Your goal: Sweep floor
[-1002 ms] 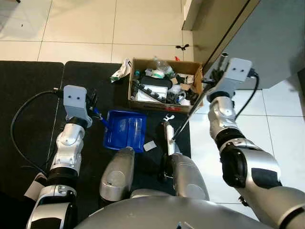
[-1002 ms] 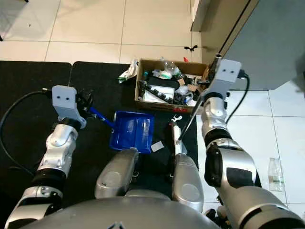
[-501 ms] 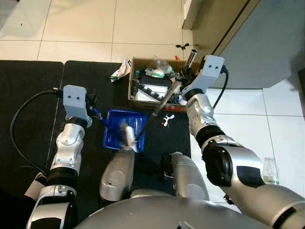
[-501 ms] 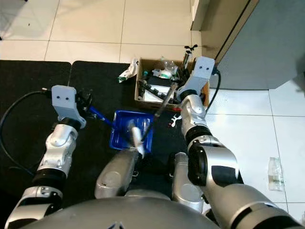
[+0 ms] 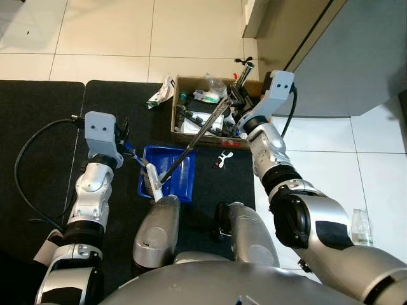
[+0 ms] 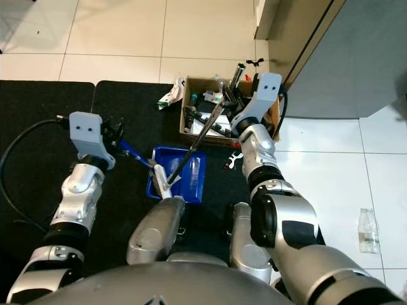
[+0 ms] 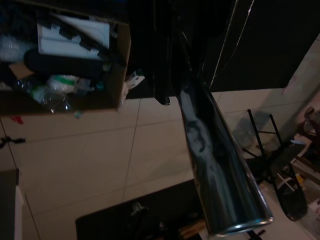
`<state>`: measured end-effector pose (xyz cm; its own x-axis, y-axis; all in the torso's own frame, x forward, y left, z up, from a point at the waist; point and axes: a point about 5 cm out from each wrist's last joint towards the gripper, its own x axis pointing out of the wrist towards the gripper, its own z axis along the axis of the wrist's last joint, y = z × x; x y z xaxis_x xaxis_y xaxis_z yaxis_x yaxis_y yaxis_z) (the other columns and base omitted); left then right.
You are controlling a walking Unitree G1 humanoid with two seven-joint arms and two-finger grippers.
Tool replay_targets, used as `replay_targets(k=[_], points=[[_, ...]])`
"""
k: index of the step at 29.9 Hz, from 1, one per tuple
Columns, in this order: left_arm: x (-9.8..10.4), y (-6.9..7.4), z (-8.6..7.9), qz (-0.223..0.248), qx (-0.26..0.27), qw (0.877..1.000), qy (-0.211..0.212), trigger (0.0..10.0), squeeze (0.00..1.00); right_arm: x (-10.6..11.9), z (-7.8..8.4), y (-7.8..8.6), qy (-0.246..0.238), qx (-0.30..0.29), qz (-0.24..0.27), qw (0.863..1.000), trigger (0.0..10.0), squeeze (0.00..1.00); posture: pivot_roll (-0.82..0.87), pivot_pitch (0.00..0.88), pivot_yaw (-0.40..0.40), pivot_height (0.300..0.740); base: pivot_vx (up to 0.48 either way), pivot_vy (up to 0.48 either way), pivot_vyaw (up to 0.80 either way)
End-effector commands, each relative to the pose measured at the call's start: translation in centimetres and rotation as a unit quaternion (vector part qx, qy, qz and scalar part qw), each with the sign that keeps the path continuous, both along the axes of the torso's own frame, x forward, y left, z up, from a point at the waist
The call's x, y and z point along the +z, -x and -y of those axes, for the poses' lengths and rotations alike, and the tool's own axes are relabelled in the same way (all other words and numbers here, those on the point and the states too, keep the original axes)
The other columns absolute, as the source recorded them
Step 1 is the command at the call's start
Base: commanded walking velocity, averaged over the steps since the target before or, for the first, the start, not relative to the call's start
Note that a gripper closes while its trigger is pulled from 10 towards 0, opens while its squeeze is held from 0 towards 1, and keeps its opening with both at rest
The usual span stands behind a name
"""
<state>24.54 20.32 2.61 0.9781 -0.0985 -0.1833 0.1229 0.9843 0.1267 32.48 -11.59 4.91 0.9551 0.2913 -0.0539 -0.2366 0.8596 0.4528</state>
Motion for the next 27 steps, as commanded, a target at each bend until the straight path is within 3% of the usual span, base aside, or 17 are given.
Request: replay_targets(k=[1, 8, 11, 20, 27], points=[[-2.3, 1.5, 0.6, -0.063, -0.011, 0.998, -0.002, 10.0, 0.00, 0.4, 0.0, -0.2, -0.022, -0.001, 0.011, 1.000, 10.0, 0.00, 0.30, 0.086, -0.008, 0.740, 0.000, 0.000, 0.00], [-2.4, 1.3, 0.7, -0.062, -0.010, 0.998, -0.001, 10.0, 0.00, 2.7, 0.6, -1.0, 0.058, 0.020, 0.085, 0.994, 10.0, 0.00, 0.30, 0.076, -0.011, 0.740, 0.000, 0.000, 0.00], [-2.4, 1.1, 0.7, -0.061, -0.009, 0.998, -0.001, 10.0, 0.00, 4.6, 0.1, -1.3, 0.121, 0.045, 0.153, 0.980, 10.0, 0.00, 0.30, 0.069, -0.010, 0.740, 0.000, 0.000, 0.00], [-2.3, 0.9, 0.6, -0.059, -0.010, 0.998, -0.003, 10.0, 0.00, 8.0, -0.2, -1.4, 0.127, 0.059, 0.232, 0.963, 10.0, 0.00, 0.29, 0.059, -0.010, 0.740, 0.000, 0.000, 0.00], [-2.3, 0.7, 0.7, -0.057, -0.012, 0.998, -0.002, 10.0, 0.00, 7.8, 0.7, -1.6, 0.161, 0.032, 0.224, 0.961, 10.0, 0.00, 0.29, 0.053, -0.012, 0.740, 0.000, 0.000, 0.00]])
